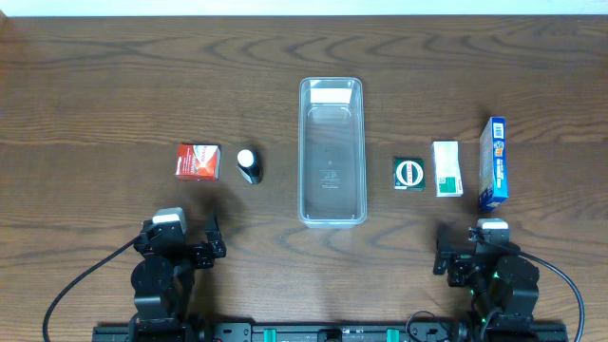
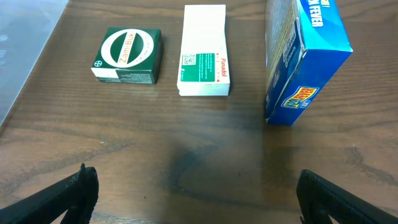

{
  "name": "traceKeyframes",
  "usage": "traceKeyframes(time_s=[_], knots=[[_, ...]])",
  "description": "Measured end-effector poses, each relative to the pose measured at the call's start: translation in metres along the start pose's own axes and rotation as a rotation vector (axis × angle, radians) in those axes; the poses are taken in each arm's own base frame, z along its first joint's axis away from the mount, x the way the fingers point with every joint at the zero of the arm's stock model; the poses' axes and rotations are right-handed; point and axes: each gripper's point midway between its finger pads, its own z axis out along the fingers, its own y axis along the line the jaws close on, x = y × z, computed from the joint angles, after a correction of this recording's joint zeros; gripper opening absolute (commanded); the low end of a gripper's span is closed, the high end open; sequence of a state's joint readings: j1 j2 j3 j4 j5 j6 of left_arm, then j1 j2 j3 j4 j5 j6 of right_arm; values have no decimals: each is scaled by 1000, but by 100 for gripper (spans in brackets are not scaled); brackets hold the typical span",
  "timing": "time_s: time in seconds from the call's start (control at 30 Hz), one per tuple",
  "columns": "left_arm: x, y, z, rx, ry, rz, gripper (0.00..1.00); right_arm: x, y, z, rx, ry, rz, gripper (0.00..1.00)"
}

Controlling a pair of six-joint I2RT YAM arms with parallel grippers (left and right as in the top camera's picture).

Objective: Pack container
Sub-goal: 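Move the right gripper toward the tall blue box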

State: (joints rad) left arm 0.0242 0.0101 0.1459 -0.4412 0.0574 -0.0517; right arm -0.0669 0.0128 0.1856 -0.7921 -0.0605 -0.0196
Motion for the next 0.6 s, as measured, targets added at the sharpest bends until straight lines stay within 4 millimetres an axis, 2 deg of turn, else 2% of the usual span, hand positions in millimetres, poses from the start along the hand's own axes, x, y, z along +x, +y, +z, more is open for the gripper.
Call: traceKeyframes(time_s=[0.17, 0.6], knots=[[1, -8, 0, 34, 4, 12, 98, 0, 0, 0, 0, 0, 0, 99], [1, -8, 0, 34, 4, 13, 98, 0, 0, 0, 1, 0, 0, 99]])
